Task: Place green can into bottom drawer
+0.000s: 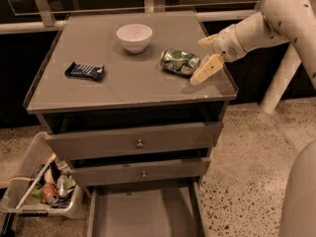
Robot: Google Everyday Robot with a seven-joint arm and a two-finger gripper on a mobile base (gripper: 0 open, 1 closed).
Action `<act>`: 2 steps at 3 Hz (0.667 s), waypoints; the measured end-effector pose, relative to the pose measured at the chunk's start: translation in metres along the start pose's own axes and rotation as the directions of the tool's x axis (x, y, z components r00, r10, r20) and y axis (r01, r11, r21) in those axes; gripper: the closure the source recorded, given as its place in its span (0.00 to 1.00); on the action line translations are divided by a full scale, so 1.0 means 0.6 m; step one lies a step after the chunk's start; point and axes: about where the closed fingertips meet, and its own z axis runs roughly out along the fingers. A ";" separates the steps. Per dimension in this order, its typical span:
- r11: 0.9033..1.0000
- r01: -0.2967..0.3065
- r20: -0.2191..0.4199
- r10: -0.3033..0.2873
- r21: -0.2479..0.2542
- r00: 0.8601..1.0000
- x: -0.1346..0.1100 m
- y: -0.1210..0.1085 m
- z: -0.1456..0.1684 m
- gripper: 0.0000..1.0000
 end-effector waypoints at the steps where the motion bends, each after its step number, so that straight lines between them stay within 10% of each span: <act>1: 0.995 -0.065 0.073 0.070 -0.070 0.995 -0.012 0.010 0.030 0.00; 2: 0.995 -0.069 0.078 0.074 -0.075 0.994 -0.013 0.011 0.032 0.00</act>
Offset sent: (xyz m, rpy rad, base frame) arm 0.0003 0.0160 -0.0059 0.0836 0.0577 0.0137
